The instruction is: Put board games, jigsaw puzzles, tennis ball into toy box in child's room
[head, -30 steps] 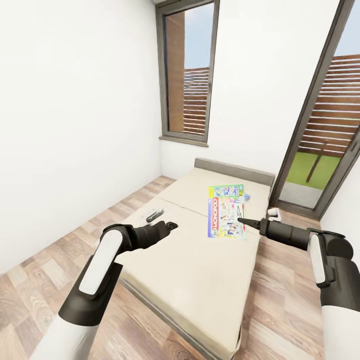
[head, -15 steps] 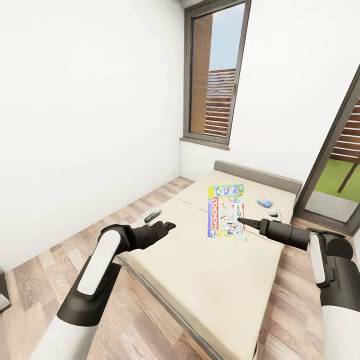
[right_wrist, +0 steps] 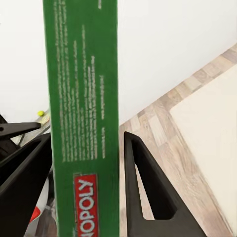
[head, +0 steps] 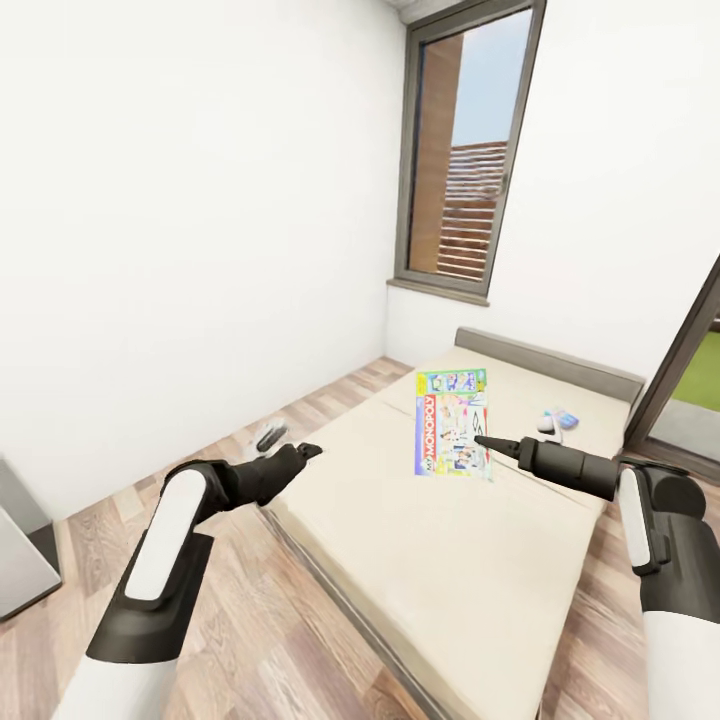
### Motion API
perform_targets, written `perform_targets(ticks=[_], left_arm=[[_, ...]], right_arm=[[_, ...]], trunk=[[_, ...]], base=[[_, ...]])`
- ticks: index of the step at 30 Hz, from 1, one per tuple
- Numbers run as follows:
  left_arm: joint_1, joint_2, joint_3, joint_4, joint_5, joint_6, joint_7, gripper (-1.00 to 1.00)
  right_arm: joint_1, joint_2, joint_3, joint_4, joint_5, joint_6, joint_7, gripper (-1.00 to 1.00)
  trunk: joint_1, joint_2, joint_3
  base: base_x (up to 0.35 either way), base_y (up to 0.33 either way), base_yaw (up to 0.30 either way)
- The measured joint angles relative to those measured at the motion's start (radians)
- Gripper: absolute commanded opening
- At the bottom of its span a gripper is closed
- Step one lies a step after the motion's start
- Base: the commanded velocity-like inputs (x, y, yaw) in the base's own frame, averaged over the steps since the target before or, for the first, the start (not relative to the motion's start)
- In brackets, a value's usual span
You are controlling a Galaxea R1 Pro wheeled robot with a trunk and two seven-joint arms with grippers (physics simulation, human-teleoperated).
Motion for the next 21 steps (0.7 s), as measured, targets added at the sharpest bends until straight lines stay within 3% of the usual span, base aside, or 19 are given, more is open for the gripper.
perform_targets(ticks=[1,6,21], left_arm=[[0.014,0.017,0.038,-0.001,-0.002,0.002,-0.078,1.00],[0.027,0.033,0.057,-0.001,-0.002,0.002,-0.157,1.00],[0.032,0.042,0.066,0.004,-0.003,0.001,-0.208,1.00]], right_arm=[[0.000,0.000,0.000,0.000,0.000,0.000,0.000,-1.00],[0.000,0.000,0.000,0.000,0.000,0.000,0.000,-1.00],[0.000,-0.001,-0.003,-0.001,-0.002,0.000,0.000,-1.00]], trunk=[[0.000,0.000,0.001],[0.000,0.000,0.005],[0.000,0.000,0.018]], base=[[0.000,0.000,0.126],[0.000,0.000,0.126],[0.000,0.000,0.120]])
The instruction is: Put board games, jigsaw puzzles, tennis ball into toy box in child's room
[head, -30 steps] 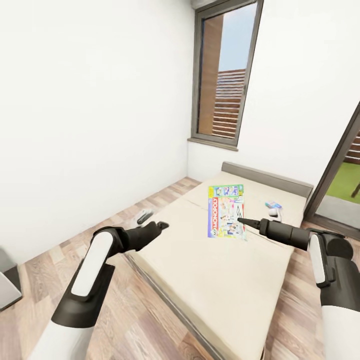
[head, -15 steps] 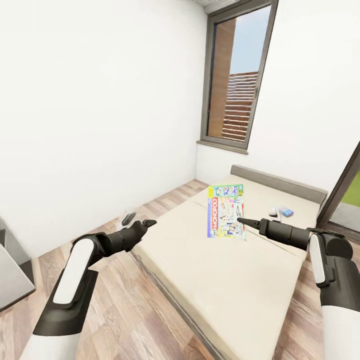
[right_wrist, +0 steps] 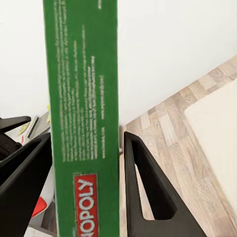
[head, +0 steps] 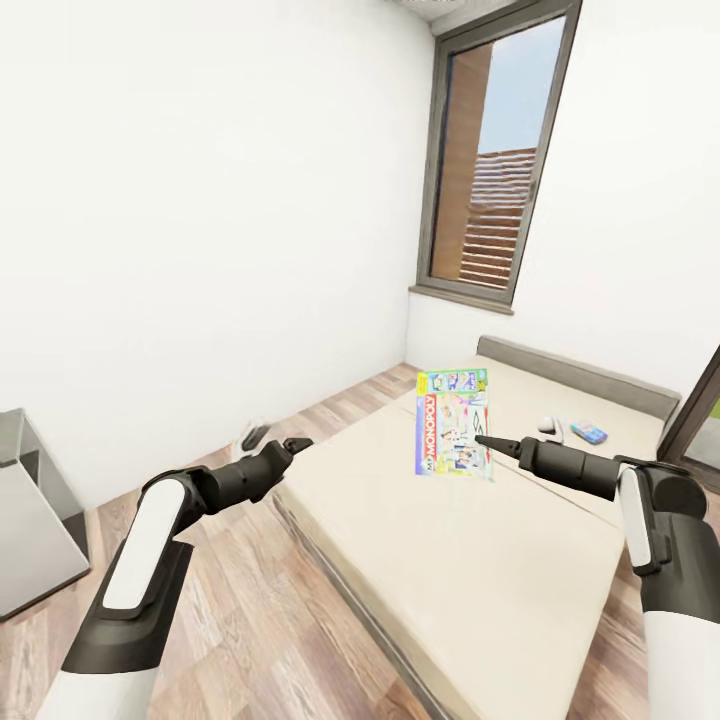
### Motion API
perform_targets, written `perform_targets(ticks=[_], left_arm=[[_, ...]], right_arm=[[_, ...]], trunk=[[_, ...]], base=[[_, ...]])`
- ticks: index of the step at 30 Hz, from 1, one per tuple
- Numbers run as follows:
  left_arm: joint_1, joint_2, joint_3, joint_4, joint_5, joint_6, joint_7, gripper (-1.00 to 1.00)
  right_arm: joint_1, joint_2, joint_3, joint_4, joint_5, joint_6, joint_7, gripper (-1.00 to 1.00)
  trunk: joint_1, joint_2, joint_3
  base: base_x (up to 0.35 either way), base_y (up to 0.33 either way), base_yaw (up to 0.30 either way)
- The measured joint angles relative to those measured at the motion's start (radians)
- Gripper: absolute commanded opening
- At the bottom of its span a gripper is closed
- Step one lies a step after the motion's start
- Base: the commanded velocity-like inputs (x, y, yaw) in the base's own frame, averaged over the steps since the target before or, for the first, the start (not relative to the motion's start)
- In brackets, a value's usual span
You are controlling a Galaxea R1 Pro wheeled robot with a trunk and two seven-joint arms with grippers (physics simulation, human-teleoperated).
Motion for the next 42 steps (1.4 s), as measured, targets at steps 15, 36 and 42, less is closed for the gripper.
perform_targets(ticks=[15,36,42], left_arm=[[0.002,0.001,0.000,0.009,-0.004,0.000,0.000,1.00],[0.000,0.001,0.000,0.010,-0.009,0.000,0.005,1.00],[0.000,0.000,-0.001,0.011,-0.011,0.000,0.009,1.00]], right_arm=[[0.000,0.000,-0.002,-0.001,0.001,-0.001,0.000,-1.00],[0.000,0.001,0.002,-0.001,0.006,-0.002,0.000,-1.00],[0.000,0.000,0.001,-0.001,0.006,-0.002,0.000,-1.00]], trunk=[[0.000,0.000,0.013],[0.000,0.000,0.016],[0.000,0.000,0.016]], base=[[0.000,0.000,0.189],[0.000,0.000,0.287],[0.000,0.000,0.297]])
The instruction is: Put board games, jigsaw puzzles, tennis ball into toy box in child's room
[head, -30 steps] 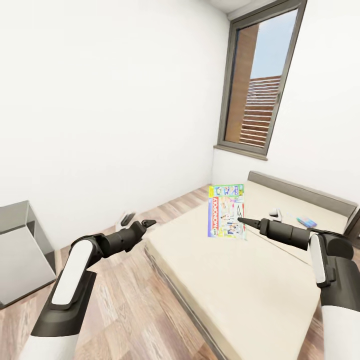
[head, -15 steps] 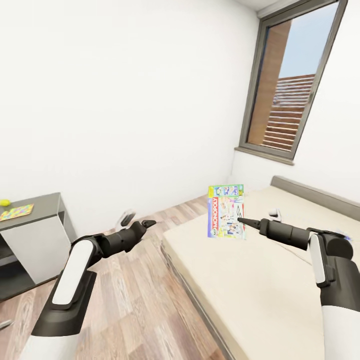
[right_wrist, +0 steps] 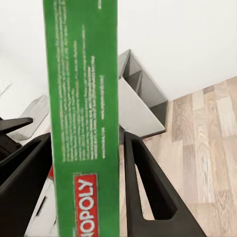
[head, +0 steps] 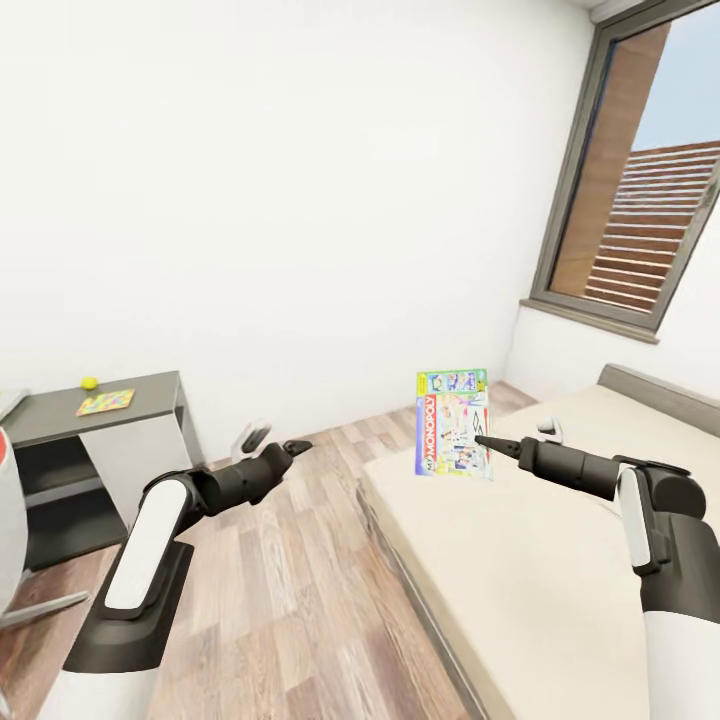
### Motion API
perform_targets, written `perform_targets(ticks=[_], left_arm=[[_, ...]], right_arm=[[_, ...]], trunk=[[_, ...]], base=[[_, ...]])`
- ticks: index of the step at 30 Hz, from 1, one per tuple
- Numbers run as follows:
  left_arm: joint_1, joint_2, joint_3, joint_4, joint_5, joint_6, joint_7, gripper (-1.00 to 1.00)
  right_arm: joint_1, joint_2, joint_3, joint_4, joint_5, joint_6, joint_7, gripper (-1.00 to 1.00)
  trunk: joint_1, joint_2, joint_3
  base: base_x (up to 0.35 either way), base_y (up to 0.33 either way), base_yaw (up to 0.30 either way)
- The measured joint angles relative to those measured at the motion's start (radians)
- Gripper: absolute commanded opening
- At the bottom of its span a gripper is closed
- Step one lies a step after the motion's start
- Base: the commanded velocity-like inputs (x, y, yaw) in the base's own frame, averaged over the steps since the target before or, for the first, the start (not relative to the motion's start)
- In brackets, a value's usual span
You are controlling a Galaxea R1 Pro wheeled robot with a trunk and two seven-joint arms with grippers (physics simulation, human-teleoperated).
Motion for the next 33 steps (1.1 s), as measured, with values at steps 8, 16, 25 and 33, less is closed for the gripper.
perform_targets(ticks=[8,16,25,33], left_arm=[[0.000,0.000,0.000,-0.001,0.004,0.000,-0.007,1.00],[0.000,0.001,0.000,0.000,0.004,0.000,-0.007,1.00],[0.000,0.001,0.001,0.000,0.002,0.000,-0.007,1.00],[0.000,0.000,0.001,0.000,0.003,0.000,-0.007,1.00]], right_arm=[[0.000,-0.001,0.000,0.000,0.000,0.000,0.000,-1.00],[0.000,0.000,0.001,0.000,0.000,0.000,0.000,-1.00],[0.000,0.000,0.001,0.000,0.000,0.000,0.000,-1.00],[0.000,0.000,0.001,0.000,0.000,0.000,0.000,-1.00]], trunk=[[0.000,0.000,0.000],[-0.001,0.000,0.000],[-0.001,0.000,0.000],[-0.001,0.000,0.000]], base=[[0.043,0.000,0.297],[0.253,0.000,0.297],[0.324,0.001,0.297],[0.323,0.107,0.297]])
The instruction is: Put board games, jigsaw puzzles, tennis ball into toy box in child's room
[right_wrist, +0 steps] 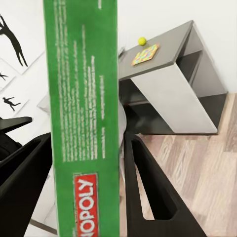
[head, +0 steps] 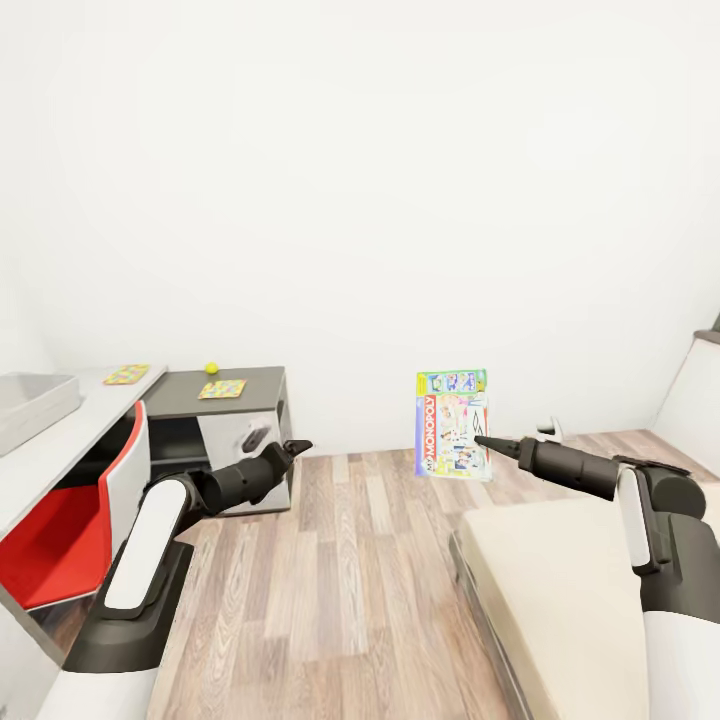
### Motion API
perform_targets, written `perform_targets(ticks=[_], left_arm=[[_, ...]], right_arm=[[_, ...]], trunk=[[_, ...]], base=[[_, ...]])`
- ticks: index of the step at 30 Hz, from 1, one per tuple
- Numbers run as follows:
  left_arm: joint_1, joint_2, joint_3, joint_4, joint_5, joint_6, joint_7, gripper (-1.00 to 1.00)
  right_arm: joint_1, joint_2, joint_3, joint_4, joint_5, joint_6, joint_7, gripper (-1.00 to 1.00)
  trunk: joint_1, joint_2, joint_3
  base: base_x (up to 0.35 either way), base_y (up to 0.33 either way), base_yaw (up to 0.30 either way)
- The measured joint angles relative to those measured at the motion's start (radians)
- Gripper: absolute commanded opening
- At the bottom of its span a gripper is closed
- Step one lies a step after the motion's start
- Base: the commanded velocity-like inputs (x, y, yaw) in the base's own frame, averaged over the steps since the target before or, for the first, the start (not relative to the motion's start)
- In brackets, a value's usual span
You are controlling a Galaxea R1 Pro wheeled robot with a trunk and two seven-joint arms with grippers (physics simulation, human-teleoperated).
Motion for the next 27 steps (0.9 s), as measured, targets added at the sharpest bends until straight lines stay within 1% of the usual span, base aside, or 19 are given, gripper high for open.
perform_targets(ticks=[8,13,27], left_arm=[[0.000,0.000,0.000,0.000,-0.001,0.000,0.001,1.00],[0.000,0.000,-0.002,-0.001,-0.002,0.000,0.001,1.00],[0.000,0.000,-0.005,-0.001,-0.002,0.000,0.001,1.00]], right_arm=[[0.000,0.000,0.000,0.000,0.000,0.000,0.000,-1.00],[0.000,0.000,0.000,0.000,0.000,0.000,0.000,-1.00],[0.000,-0.001,0.000,0.000,0.000,0.000,0.000,-1.00]], trunk=[[0.000,0.000,0.000],[0.000,0.000,0.000],[0.000,0.000,0.000]], base=[[0.296,0.201,0.297],[0.239,0.112,0.297],[0.053,0.019,0.296]])
